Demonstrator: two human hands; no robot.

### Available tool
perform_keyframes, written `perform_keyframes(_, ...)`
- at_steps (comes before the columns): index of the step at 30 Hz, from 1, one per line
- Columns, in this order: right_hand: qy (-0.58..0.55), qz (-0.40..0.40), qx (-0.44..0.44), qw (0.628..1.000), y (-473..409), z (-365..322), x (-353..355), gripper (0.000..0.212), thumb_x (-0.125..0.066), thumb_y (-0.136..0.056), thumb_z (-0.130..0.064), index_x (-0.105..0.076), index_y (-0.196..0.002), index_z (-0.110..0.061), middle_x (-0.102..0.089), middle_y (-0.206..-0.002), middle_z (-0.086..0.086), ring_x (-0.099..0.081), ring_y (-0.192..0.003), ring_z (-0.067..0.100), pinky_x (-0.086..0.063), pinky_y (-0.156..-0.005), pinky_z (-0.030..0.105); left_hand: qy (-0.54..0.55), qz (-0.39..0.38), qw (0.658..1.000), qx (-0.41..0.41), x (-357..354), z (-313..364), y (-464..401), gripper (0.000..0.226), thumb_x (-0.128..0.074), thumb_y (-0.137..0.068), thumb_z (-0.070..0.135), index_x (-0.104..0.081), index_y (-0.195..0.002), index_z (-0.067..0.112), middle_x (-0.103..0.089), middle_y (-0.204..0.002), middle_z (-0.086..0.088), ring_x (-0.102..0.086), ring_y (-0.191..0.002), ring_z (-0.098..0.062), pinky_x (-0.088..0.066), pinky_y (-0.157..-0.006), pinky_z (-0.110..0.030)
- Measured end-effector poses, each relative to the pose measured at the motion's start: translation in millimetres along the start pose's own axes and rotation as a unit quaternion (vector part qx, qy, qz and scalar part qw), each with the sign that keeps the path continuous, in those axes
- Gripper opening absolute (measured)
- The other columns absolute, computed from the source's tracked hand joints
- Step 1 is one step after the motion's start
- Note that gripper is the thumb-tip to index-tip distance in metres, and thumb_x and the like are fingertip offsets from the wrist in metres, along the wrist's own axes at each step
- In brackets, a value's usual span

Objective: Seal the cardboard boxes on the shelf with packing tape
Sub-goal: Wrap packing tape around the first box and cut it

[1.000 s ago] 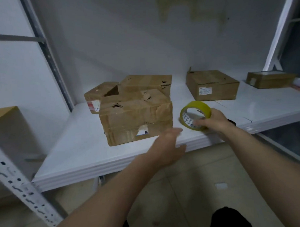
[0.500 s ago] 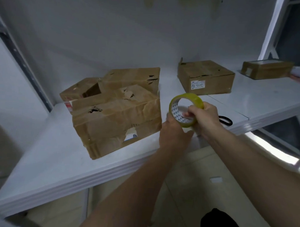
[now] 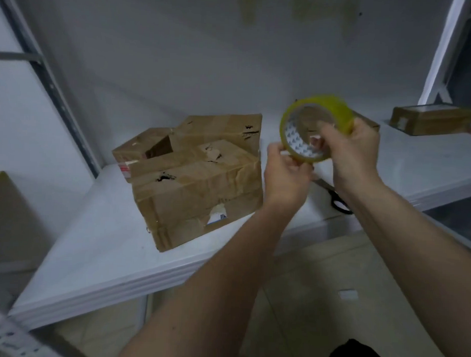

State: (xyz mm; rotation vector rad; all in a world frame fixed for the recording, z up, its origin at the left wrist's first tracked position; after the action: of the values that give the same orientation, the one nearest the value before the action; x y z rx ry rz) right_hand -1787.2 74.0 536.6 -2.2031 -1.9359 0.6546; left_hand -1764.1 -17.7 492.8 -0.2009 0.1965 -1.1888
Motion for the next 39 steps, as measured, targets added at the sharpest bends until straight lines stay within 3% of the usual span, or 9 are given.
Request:
perform_keyframes(5,-0.185,-0.220,-0.087,0.954,4,-35,-13,0.023,-0.060,-0.078,-0.040,-0.061,-0.088,-0.019,-0.060,-0.080,0.002,-0.057,-0.081,0.017,-0.049,-0.074,0.034,0.023,0.011,0.999,0.035,39,48,12,0.024,-0.062,-0.085,-0.009,-0.057,-0.081,0.014,-0.060,-0.064,-0.001,-0.055,-0.054,-0.011,-0.052,-0.058,-0.023)
perform_keyframes(10,-0.261,-0.284,-0.127,0.914,37,-28,-26,0.026,-0.048,-0.089,-0.021,-0.069,-0.075,-0.017,-0.068,-0.076,-0.002,-0.063,-0.078,0.011,-0.050,-0.080,0.029,-0.041,-0.059,0.991,0.111,82,36,52,0.013,-0.073,-0.082,0.002,-0.062,-0.078,0.008,-0.058,-0.073,-0.013,-0.046,-0.054,-0.013,-0.044,-0.061,-0.030)
perform_keyframes(14,-0.307,-0.301,-0.160,0.888,55,-28,-39,0.024,-0.048,-0.085,-0.015,-0.062,-0.066,-0.014,-0.056,-0.067,0.001,-0.054,-0.065,0.013,-0.046,-0.072,0.028,-0.061,-0.121,0.983,0.123,115,44,72,0.023,-0.073,-0.085,0.007,-0.059,-0.068,0.012,-0.056,-0.076,-0.012,-0.043,-0.056,-0.009,-0.037,-0.048,-0.017)
perform_keyframes(17,-0.171,-0.288,-0.113,0.935,62,-24,-53,0.004,-0.064,-0.074,-0.007,-0.067,-0.075,-0.010,-0.058,-0.078,0.012,-0.057,-0.075,0.028,-0.047,-0.070,0.037,-0.029,-0.149,0.981,0.124,136,64,80,0.023,-0.072,-0.085,0.004,-0.066,-0.066,0.015,-0.060,-0.064,0.001,-0.045,-0.055,-0.007,-0.041,-0.050,-0.014)
perform_keyframes(21,-0.143,-0.173,-0.100,0.969,64,-15,-70,0.030,-0.061,-0.083,0.004,-0.067,-0.059,-0.014,-0.063,-0.062,0.004,-0.060,-0.059,0.021,-0.047,-0.063,0.033,-0.070,-0.158,0.980,0.099,161,77,87,0.016,-0.073,-0.083,0.004,-0.068,-0.071,0.014,-0.063,-0.063,0.005,-0.051,-0.055,-0.002,-0.043,-0.054,-0.013)
perform_keyframes(25,-0.175,-0.190,-0.116,0.959,73,-7,-81,0.024,-0.062,-0.084,0.000,-0.062,-0.069,-0.019,-0.063,-0.061,-0.004,-0.060,-0.056,0.010,-0.048,-0.062,0.030,-0.030,-0.135,0.980,0.140,175,67,92,0.017,-0.070,-0.085,0.002,-0.066,-0.072,0.012,-0.068,-0.068,0.001,-0.063,-0.065,-0.006,-0.057,-0.068,-0.019)
perform_keyframes(28,-0.218,-0.225,-0.184,0.932,83,-5,-90,0.015,-0.072,-0.075,-0.020,-0.063,-0.063,-0.020,-0.062,-0.067,0.008,-0.061,-0.063,0.023,-0.051,-0.073,0.043,0.024,-0.158,0.971,0.178,182,61,90,0.019,-0.067,-0.086,-0.001,-0.069,-0.068,0.007,-0.063,-0.065,-0.008,-0.062,-0.061,-0.012,-0.061,-0.068,-0.025)
perform_keyframes(34,-0.151,-0.158,-0.138,0.966,76,2,-88,0.039,-0.058,-0.092,-0.004,-0.058,-0.057,-0.020,-0.055,-0.047,-0.008,-0.056,-0.045,0.006,-0.045,-0.052,0.023,0.034,-0.164,0.961,0.219,185,64,80,0.007,-0.068,-0.083,-0.005,-0.069,-0.089,-0.001,-0.058,-0.060,-0.006,-0.056,-0.049,-0.007,-0.062,-0.065,-0.027)
perform_keyframes(39,-0.051,-0.132,-0.063,0.988,68,-13,-105,0.021,-0.058,-0.084,0.001,-0.067,-0.074,-0.016,-0.070,-0.074,0.003,-0.070,-0.080,0.025,-0.058,-0.076,0.041,-0.042,-0.112,0.984,0.128,207,96,63,0.006,-0.074,-0.070,0.006,-0.072,-0.075,0.006,-0.062,-0.057,-0.003,-0.055,-0.050,-0.006,-0.059,-0.071,-0.026)
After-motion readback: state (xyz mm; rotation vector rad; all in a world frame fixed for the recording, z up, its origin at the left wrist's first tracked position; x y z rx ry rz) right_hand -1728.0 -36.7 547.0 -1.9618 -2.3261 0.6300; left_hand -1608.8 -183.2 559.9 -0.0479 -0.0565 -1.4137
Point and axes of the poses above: each hand's wrist, its own y-axis away from the middle knuckle, its own x-axis out of the back of the hand, z = x × y, the point moved 1 cm from there along -y, towards the middle knuckle
